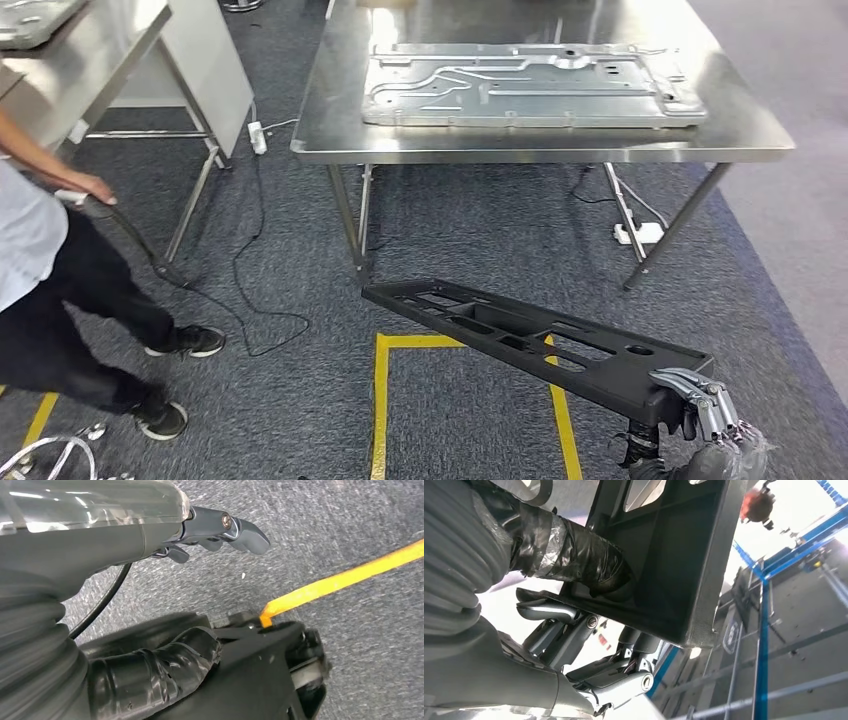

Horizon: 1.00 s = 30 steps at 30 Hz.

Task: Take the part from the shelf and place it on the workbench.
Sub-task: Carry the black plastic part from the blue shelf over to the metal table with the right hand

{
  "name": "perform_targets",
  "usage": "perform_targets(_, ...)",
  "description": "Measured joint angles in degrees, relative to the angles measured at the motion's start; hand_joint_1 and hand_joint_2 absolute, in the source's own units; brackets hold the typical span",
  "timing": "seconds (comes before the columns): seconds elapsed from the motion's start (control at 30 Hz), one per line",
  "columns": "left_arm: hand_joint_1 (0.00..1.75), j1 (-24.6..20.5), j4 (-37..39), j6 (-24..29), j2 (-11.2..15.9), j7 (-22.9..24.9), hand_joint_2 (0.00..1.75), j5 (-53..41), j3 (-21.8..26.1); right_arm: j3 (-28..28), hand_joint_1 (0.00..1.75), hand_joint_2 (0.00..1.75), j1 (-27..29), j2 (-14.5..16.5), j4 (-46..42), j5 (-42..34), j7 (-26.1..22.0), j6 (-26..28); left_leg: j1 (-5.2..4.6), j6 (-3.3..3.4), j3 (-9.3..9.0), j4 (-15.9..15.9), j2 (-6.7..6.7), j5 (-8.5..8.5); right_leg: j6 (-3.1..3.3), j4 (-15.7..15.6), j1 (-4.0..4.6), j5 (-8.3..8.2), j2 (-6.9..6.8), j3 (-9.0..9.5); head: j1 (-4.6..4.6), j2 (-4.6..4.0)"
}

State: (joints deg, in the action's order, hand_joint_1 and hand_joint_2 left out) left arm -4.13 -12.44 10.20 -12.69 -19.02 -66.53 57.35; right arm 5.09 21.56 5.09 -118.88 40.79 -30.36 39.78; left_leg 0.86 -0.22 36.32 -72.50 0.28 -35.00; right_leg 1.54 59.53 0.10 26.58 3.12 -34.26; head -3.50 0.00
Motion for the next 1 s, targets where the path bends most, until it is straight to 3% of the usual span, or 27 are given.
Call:
perform_targets(0.07, 0.0, 0.0, 0.0, -0.01, 0.07, 0.01, 1.75, 0.0, 0.01, 0.0, 1.75, 1.75, -0.03, 0.0, 0.01, 0.0, 0.0, 0.0, -0.22, 1.09, -2.49, 7.57, -1.8, 4.86, -0.01, 0.06, 0.32, 0.15, 1.48, 0.4, -0.05, 0.0)
perform_targets(0.1, 0.0, -0.05, 0.0, -0.01, 0.12, 0.0, 1.75, 0.0, 0.02, 0.0, 1.75, 1.75, -0.08, 0.0, 0.01, 0.0, 0.0, -0.01, -0.3, 1.48, -3.55, 10.78, -2.87, 6.22, -0.15, 0.16, 0.35, 0.21, 2.1, 0.41, -0.05, 0.0)
perform_targets(0.17, 0.0, -0.23, 0.0, -0.04, 0.21, 0.0, 1.75, -0.01, 0.02, 0.0, 1.75, 1.75, -0.11, -0.01, 0.03, 0.04, 0.12, -0.01, -0.56, 1.89, -4.34, 13.44, -4.05, 6.6, -0.72, 0.22, 0.05, 0.25, 2.98, 0.16, -0.07, 0.0)
perform_targets(0.23, 0.0, -0.43, 0.0, -0.2, 0.17, -0.01, 1.75, -0.03, 0.01, 0.01, 1.75, 1.75, -0.04, -0.05, 0.04, 0.15, 0.5, -0.01, -0.59, 2.06, -4.89, 14.31, -3.36, 6.92, -1.45, 0.15, -0.28, 0.24, 3.38, 0.06, -0.03, 0.0)
perform_targets(0.3, 0.0, -0.41, 0.0, -0.43, 0.13, -0.08, 1.75, -0.07, 0.02, 0.03, 1.75, 1.75, -0.09, -0.25, 0.1, 0.09, 1.1, 0.0, -0.23, 2.46, -5.59, 15.39, -2.63, 7.52, -2.08, 2.02, -0.11, 1.58, 1.31, -0.74, -0.28, 0.0)
perform_targets(0.37, 0.0, -0.28, 0.0, -0.69, 0.11, -0.19, 1.75, -0.15, 0.03, 0.2, 1.75, 1.75, -0.29, -0.64, 0.32, 0.17, 1.65, 0.0, -0.09, 2.67, -5.9, 15.88, -1.89, 7.72, -2.71, 7.95, -0.27, 4.89, -1.48, -3.63, -0.54, 0.0)
perform_targets(0.43, 0.0, -0.13, 0.0, -1.09, 0.13, -0.32, 1.75, -0.2, 0.03, 0.71, 1.75, 1.75, -0.4, -1.16, 0.67, 0.57, 2.39, -0.01, -0.06, 2.58, -5.98, 15.85, -1.1, 7.54, -3.37, 13.86, -0.91, 7.03, -2.37, -6.73, -0.56, 0.0)
perform_targets(0.47, 0.0, -0.09, 0.0, -1.31, 0.13, -0.42, 1.75, -0.2, 0.03, 1.07, 1.75, 1.75, -0.4, -1.49, 0.87, 0.73, 2.92, -0.01, 0.0, 2.44, -6.08, 15.82, -0.81, 7.39, -3.68, 14.4, -1.26, 6.56, -2.55, -7.08, -0.55, 0.0)
perform_targets(0.5, 0.0, -0.08, 0.0, -1.47, 0.13, -0.51, 1.75, -0.2, 0.03, 1.42, 1.75, 1.75, -0.4, -1.82, 1.06, 0.85, 3.42, -0.01, 0.1, 2.23, -6.25, 15.76, -0.59, 7.19, -3.98, 12.67, -1.59, 5.03, -2.69, -6.25, -0.55, 0.0)
perform_targets(0.57, 0.0, -0.09, 0.0, -1.6, 0.12, -0.69, 1.75, -0.19, 0.03, 1.96, 1.75, 1.75, -0.43, -2.4, 1.38, 1.02, 4.11, 0.0, 0.35, 1.59, -6.62, 15.51, -0.41, 6.67, -4.4, 5.42, -2.03, 1.43, -3.03, -2.45, -0.57, 0.0)
perform_targets(0.63, 0.0, -0.17, 0.0, -1.61, 0.14, -0.82, 1.75, -0.17, 0.03, 2.33, 1.75, 1.75, -0.47, -2.77, 1.57, 1.1, 4.36, 0.0, 0.32, 0.79, -6.72, 15.18, -0.34, 6.11, -4.1, 0.48, -1.87, 0.1, -3.08, 0.04, -0.53, 0.0)
perform_targets(0.73, 0.0, -0.27, 0.0, -1.67, 0.16, -0.9, 1.75, -0.17, 0.03, 2.65, 1.75, 1.75, -0.52, -3.04, 1.72, 1.1, 4.53, 0.0, 0.33, -0.28, -6.9, 15.3, -0.3, 5.71, -2.84, -0.18, -1.46, 0.45, -2.89, 0.3, -0.45, 0.0)
perform_targets(0.8, 0.0, -0.27, 0.0, -1.9, 0.17, -0.9, 1.75, -0.18, 0.03, 2.9, 1.75, 1.75, -0.57, -3.22, 1.75, 1.05, 4.72, 0.0, 0.51, -0.73, -6.37, 13.38, -0.31, 4.31, -1.89, -0.43, -1.49, 0.54, -2.88, 0.6, -0.45, 0.0)
perform_targets(0.83, 0.0, -0.26, 0.0, -2.04, 0.17, -0.9, 1.75, -0.18, 0.02, 3.08, 1.75, 1.75, -0.6, -3.3, 1.78, 1.02, 4.86, 0.0, 0.56, -0.8, -5.22, 10.75, -0.32, 2.83, -1.48, -0.54, -1.47, 0.59, -2.92, 0.76, -0.44, 0.0)
perform_targets(0.9, 0.0, -0.18, 0.0, -2.21, 0.17, -0.89, 1.75, -0.18, 0.01, 3.38, 1.75, 1.75, -0.65, -3.42, 1.88, 0.98, 5.05, 0.0, 0.5, -0.74, -1.24, 2.91, -0.33, -0.69, -0.9, -0.52, -1.1, 0.82, -2.99, 0.92, -0.43, 0.0)
perform_targets(0.93, 0.0, -0.13, 0.0, -2.24, 0.18, -0.89, 1.75, -0.18, 0.01, 3.5, 1.75, 1.75, -0.65, -3.46, 1.94, 0.95, 5.12, -0.01, 0.46, -0.69, 0.6, -0.34, -0.33, -1.61, -0.73, -0.5, -0.89, 0.94, -2.97, 1.04, -0.44, 0.0)
perform_targets(0.97, 0.0, -0.07, 0.0, -2.25, 0.19, -0.88, 1.75, -0.18, 0.01, 3.58, 1.75, 1.75, -0.66, -3.51, 2.0, 0.91, 5.15, -0.01, 0.41, -0.58, 1.68, -1.86, -0.33, -1.43, -0.58, -0.48, -0.68, 1.07, -2.91, 1.21, -0.44, 0.0)
perform_targets(1.0, 0.0, -0.03, 0.0, -2.25, 0.2, -0.87, 1.75, -0.18, 0.02, 3.66, 1.75, 1.75, -0.66, -3.56, 2.04, 0.87, 5.18, -0.01, 0.34, -0.35, 1.66, -1.06, -0.33, -0.04, -0.49, -0.47, -0.5, 1.21, -2.82, 1.46, -0.44, 0.0)
